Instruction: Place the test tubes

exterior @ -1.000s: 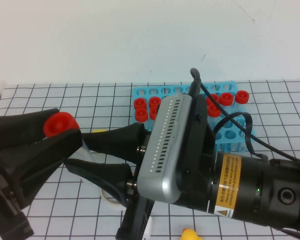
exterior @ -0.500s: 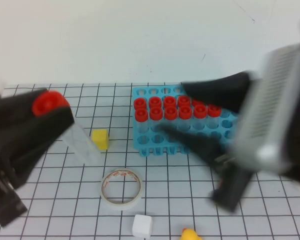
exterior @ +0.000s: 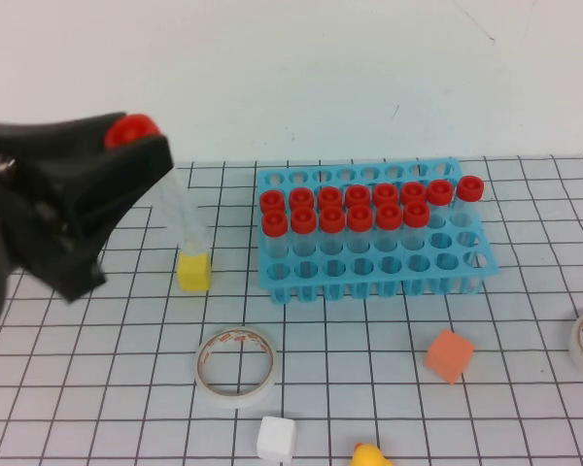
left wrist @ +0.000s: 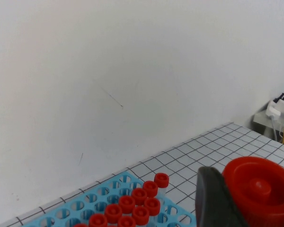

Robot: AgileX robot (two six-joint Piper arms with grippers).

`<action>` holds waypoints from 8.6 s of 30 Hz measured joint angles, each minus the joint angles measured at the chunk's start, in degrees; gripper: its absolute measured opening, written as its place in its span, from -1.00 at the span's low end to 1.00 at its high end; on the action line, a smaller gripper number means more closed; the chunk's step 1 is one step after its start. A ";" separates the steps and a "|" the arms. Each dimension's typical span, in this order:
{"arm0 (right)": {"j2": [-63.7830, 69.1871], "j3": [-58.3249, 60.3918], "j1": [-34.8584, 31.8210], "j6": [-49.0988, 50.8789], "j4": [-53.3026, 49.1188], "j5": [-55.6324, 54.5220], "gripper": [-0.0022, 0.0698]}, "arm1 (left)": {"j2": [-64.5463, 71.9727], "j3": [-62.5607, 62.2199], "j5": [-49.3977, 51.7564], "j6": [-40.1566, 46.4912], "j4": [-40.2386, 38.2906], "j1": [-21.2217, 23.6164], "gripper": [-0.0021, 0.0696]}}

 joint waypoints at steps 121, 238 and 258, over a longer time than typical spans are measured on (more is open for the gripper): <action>-6.91 8.19 0.00 -50.98 53.86 29.11 -0.94 | 73.18 -38.62 -79.67 -103.87 116.52 -33.11 -0.21; -6.91 8.19 0.00 -50.98 53.99 29.11 -0.94 | -18.44 2.76 -39.65 -100.76 122.81 -25.23 -0.94; -6.91 8.19 0.00 -50.98 53.99 29.11 -0.94 | -29.10 21.51 -39.95 -105.83 122.93 -24.73 -0.94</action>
